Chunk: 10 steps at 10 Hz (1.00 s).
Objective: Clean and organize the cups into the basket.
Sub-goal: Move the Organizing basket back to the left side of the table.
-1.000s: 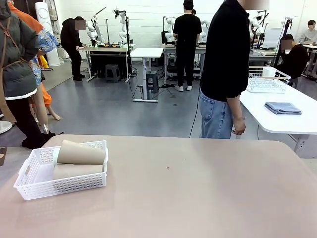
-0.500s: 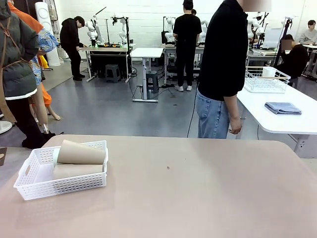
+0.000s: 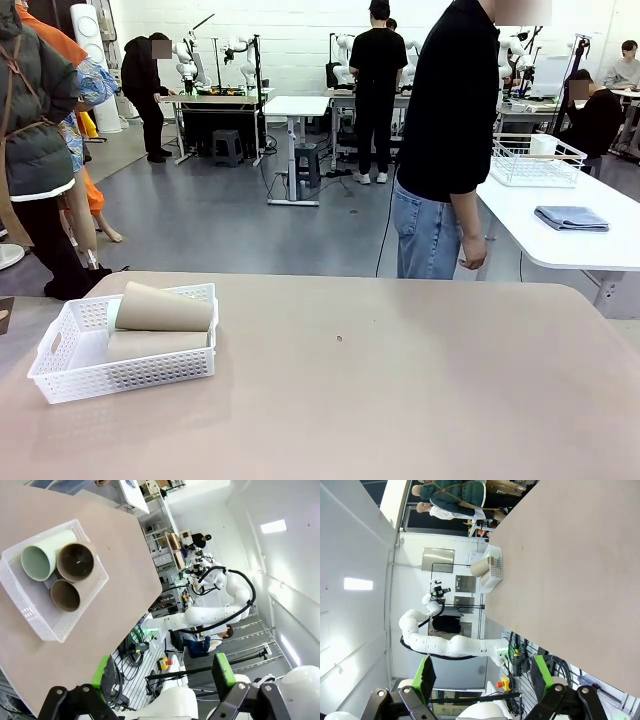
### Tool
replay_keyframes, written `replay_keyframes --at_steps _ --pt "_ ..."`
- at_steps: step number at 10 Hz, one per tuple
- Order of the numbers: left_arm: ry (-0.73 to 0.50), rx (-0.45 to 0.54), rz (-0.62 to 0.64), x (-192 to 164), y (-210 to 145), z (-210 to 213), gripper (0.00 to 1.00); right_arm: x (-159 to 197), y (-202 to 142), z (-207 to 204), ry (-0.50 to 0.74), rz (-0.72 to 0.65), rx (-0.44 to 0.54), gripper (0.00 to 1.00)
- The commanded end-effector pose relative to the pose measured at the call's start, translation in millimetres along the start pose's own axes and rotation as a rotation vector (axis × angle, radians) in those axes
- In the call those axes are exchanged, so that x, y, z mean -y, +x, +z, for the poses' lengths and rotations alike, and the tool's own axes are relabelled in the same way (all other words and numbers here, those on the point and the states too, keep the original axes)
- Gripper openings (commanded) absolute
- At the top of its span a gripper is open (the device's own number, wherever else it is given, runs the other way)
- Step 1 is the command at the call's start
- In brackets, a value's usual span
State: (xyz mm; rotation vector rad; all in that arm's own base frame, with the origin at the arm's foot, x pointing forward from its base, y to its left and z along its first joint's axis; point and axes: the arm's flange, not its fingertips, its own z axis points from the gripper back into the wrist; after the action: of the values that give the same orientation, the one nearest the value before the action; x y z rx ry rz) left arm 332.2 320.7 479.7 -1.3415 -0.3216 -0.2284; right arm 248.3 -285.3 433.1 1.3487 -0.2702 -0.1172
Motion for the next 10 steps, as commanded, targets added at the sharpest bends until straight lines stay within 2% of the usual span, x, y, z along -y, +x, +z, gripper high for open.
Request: replay_keyframes --at_steps 1,10 --pt "0.012 -0.011 0.004 0.7 0.2 2.3 1.0 -0.8 -1.6 -1.2 -0.003 0.001 0.005 1.0" --pt "0.012 -0.011 0.004 0.7 0.2 2.3 1.0 -0.8 -1.6 -1.2 -0.003 0.001 0.005 1.0"
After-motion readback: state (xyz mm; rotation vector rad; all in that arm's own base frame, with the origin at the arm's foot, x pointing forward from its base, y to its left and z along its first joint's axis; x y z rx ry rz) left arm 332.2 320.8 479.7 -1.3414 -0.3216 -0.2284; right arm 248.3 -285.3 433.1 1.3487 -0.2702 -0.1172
